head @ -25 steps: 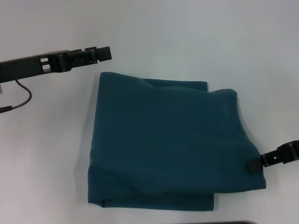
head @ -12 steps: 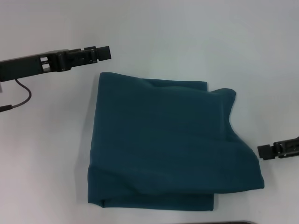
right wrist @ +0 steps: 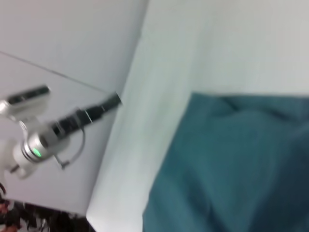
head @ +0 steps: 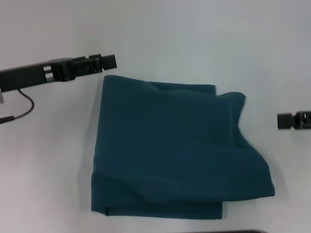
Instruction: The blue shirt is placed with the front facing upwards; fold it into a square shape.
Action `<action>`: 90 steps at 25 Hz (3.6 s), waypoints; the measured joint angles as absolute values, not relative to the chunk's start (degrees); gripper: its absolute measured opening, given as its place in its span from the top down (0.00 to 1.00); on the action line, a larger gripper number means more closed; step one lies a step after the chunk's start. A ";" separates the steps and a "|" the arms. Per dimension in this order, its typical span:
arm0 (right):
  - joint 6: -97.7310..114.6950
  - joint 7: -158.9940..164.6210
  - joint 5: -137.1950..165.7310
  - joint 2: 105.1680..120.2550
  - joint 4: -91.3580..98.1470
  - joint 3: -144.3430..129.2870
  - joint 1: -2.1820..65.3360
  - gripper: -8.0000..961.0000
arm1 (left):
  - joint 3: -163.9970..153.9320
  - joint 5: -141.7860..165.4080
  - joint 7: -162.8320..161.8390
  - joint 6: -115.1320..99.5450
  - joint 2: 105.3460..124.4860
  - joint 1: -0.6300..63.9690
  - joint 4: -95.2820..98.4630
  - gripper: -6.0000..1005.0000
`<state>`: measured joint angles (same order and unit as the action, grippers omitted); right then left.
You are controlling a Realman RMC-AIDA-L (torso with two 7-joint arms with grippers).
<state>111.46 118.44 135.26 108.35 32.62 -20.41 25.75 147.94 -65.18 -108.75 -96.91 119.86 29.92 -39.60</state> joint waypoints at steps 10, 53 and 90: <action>107.35 115.78 129.10 109.14 32.75 -19.10 25.90 0.23 | 147.72 -65.22 -106.52 -100.34 120.15 27.57 -38.92 0.10; 104.76 113.25 120.97 110.25 33.40 -18.64 29.52 0.99 | 123.02 -65.14 -101.45 -91.86 124.16 31.08 -22.28 0.10; 96.14 117.95 122.42 113.42 32.53 -43.65 31.78 0.90 | 124.72 -67.33 -98.26 -100.54 123.96 31.50 -25.20 0.12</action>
